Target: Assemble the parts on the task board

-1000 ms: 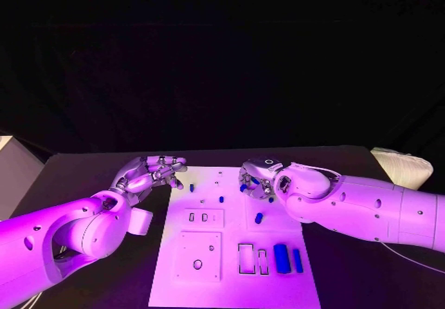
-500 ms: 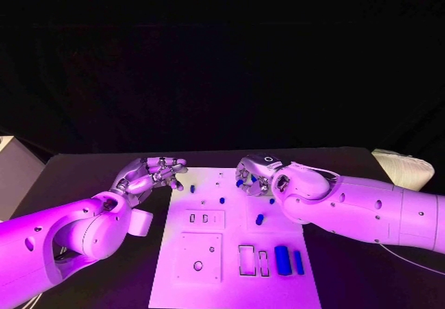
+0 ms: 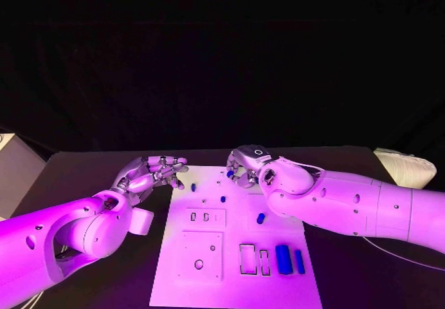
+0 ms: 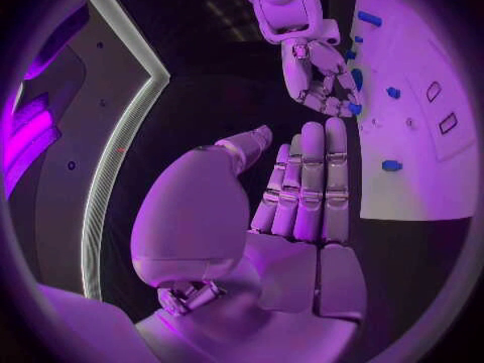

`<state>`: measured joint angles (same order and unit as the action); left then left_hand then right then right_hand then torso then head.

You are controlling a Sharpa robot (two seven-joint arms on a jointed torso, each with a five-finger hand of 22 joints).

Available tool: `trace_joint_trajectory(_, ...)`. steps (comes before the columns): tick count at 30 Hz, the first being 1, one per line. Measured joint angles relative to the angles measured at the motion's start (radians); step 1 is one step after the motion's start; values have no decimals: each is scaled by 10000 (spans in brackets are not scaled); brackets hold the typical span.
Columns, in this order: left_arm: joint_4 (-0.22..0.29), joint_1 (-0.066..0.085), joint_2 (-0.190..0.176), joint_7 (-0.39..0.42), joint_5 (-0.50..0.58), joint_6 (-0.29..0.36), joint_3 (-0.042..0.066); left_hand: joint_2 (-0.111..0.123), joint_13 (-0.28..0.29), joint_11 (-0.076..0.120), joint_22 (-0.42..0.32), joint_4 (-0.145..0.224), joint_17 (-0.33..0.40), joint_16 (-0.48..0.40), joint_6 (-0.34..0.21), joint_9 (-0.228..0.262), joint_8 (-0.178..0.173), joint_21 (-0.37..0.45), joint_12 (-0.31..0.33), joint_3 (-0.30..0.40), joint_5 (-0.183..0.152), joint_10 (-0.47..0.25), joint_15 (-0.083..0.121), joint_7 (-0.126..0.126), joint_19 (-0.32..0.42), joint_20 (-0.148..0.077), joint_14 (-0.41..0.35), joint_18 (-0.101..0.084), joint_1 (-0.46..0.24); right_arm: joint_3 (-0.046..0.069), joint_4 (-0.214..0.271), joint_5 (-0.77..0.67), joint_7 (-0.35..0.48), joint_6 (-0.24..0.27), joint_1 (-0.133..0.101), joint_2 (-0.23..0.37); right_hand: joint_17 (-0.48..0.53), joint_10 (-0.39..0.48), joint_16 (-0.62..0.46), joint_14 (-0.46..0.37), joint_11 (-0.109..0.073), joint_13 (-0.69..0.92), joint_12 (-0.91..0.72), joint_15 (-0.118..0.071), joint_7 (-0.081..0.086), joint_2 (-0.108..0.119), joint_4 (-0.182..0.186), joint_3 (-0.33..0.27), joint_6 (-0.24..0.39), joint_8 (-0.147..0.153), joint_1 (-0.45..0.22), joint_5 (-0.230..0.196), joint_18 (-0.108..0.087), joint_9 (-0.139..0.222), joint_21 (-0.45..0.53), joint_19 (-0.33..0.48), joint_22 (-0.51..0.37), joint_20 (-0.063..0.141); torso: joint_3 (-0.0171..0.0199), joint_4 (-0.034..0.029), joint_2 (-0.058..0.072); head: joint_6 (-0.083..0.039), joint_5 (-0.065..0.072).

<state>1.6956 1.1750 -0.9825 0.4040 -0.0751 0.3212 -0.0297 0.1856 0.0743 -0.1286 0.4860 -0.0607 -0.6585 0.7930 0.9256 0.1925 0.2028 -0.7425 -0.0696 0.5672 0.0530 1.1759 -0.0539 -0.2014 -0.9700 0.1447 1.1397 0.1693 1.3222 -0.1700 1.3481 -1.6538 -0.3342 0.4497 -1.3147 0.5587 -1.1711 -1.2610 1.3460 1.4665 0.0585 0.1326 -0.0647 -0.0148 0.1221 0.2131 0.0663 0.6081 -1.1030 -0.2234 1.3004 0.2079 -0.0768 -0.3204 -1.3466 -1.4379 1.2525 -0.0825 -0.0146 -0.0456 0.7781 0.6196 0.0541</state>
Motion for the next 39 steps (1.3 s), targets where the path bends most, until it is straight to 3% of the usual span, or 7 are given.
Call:
trace_joint_trajectory(10,11,11,27,-8,0,-8,0,0,-1,0,-2,0,1,0,0,-1,0,0,0,0,0,0,0,0,0,0,0,0,0,6,-605,-28,-167,104,-3,-489,1,0,0,0,1,-2,0,1,12,2,-1,-1,20,2,0,-15,0,0,1,0,-22,0,-28,-51,45,21,5)
trace_joint_trajectory(19,13,32,27,-17,0,-12,1,0,-2,0,-3,0,1,0,0,-2,0,0,0,0,0,0,0,0,0,0,0,0,0,6,-753,-31,-197,126,4,-653,18,1,0,0,1,-4,0,1,-9,3,-2,-3,29,17,0,-32,0,-2,1,1,-28,0,-65,-87,81,-8,-53)
trace_joint_trajectory(39,-72,46,88,-23,-1,-27,3,0,-4,0,-4,0,1,0,0,-4,0,1,0,0,0,0,0,0,-1,1,0,0,0,1,-1044,-15,-199,91,31,-895,65,1,-1,0,2,-4,-1,1,-26,7,16,16,50,-2,1,-25,0,-8,3,1,-79,0,-71,-90,105,68,-77)
